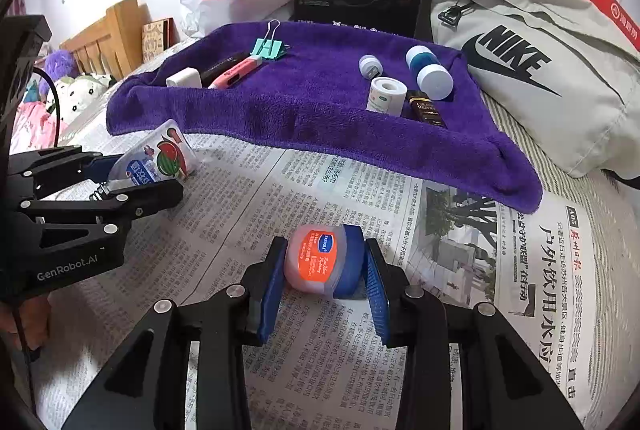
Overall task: Organize rigid objects
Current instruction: 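Lift the pill bottle with the left tool while the right tool grasps the Vaseline tin, then place the pill bottle on the towel with the left tool while the right tool places the Vaseline tin there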
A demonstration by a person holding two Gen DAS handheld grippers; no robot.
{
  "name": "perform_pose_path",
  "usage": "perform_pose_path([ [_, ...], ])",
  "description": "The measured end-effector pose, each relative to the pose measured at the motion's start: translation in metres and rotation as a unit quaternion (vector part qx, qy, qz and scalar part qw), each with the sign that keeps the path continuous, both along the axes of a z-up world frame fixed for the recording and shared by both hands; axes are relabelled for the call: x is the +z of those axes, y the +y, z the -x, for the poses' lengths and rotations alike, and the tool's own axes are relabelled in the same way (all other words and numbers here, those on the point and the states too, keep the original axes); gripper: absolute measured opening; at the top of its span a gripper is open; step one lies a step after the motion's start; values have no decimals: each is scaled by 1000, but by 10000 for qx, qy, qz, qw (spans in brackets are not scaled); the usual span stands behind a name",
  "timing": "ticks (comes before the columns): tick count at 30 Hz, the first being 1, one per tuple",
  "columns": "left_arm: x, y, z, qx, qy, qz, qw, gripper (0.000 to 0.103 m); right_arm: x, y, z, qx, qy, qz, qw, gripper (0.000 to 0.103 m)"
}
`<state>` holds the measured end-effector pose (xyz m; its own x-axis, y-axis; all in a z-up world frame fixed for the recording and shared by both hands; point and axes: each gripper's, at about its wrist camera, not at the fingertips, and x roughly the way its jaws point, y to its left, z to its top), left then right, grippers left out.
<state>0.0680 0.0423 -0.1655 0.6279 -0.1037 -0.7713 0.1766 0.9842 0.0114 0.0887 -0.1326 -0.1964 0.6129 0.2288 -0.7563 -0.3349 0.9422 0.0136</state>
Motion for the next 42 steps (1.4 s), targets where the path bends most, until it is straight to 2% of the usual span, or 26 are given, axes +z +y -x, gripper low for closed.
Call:
perform_pose_path([
  [3, 2, 3, -1, -57, 72, 59, 9999, 39, 1, -5, 1, 89, 96, -179, 9998, 38],
  [10, 8, 16, -4, -18, 314, 482, 9983, 39, 7, -26, 3, 31, 263, -598, 9979, 38],
  [14, 15, 16, -4, -29, 298, 466, 9985, 39, 14, -38, 1, 92, 281, -893, 9956, 38],
  [20, 33, 15, -7, -127, 247, 519, 9983, 39, 31, -44, -6, 161, 91, -774, 9968, 38],
  [25, 46, 11, -15, -227, 94, 306, 9992, 39, 44, -45, -18, 270, 74, -855, 9959, 38],
  [31, 61, 13, -36, -292, 31, 277, 9992, 39, 64, -39, -45, 385, -141, -802, 9959, 38],
  [36, 67, 19, -57, -256, 20, 263, 9993, 39, 76, -32, -85, 385, -334, -730, 9960, 38],
  [42, 69, 23, -83, -238, 84, 304, 9992, 39, 72, -33, -146, 209, -193, -777, 9966, 38],
])
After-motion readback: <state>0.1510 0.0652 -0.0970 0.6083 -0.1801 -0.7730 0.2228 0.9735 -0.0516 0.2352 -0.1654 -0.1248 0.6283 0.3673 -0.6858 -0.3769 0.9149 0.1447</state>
